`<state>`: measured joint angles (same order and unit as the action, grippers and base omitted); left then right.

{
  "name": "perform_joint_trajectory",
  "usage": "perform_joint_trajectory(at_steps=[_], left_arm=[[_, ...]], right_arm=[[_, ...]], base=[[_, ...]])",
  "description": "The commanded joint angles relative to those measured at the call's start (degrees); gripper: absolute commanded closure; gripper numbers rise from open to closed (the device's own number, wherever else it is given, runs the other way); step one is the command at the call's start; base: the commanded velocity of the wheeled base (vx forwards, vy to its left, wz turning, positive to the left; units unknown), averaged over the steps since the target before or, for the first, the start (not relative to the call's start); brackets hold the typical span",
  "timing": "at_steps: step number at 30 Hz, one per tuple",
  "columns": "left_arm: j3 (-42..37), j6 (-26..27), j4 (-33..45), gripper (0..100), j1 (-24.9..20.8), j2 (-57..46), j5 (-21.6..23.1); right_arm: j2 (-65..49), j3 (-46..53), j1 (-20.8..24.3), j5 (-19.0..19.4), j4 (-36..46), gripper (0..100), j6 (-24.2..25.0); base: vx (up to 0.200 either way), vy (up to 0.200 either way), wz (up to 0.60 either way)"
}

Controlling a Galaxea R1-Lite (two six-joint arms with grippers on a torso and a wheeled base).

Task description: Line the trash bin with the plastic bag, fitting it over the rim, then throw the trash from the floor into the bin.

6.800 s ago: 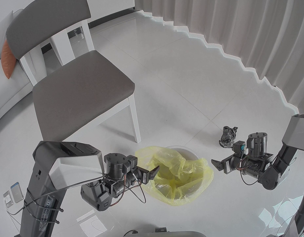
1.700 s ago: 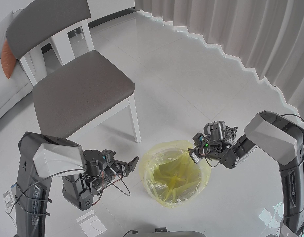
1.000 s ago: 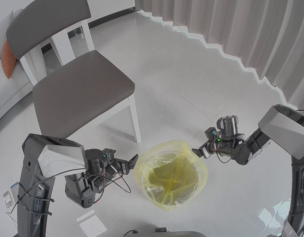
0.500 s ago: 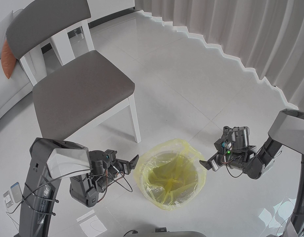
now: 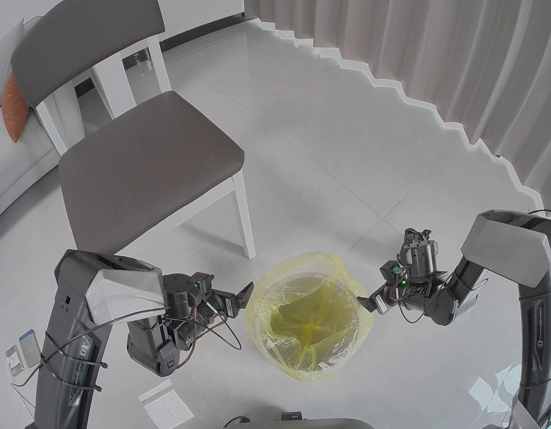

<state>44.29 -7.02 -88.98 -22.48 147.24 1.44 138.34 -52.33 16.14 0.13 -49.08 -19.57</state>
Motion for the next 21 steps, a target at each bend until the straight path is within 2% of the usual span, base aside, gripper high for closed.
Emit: perform_joint_trajectory(at_steps=[1,14,21], left_arm=[[0.2,0.0,-0.9,0,-0.2,0.6,0.0],[1.9,0.0,-0.9,0,-0.5,3.5,0.0],[3.4,0.1,-0.7,0,-1.3,6.0,0.0]], right_arm=[[4.8,-2.5,-0.7,0.2,0.3,0,-0.1],[5.1,-1.5,-1.6,0.5,0.7,0,-0.4],[-1.8,0.4,-3.3,0.5,-0.1,0,-0.4]], base=[[0.0,0.0,0.0],[0.0,0.0,0.0],[0.0,0.0,0.0]])
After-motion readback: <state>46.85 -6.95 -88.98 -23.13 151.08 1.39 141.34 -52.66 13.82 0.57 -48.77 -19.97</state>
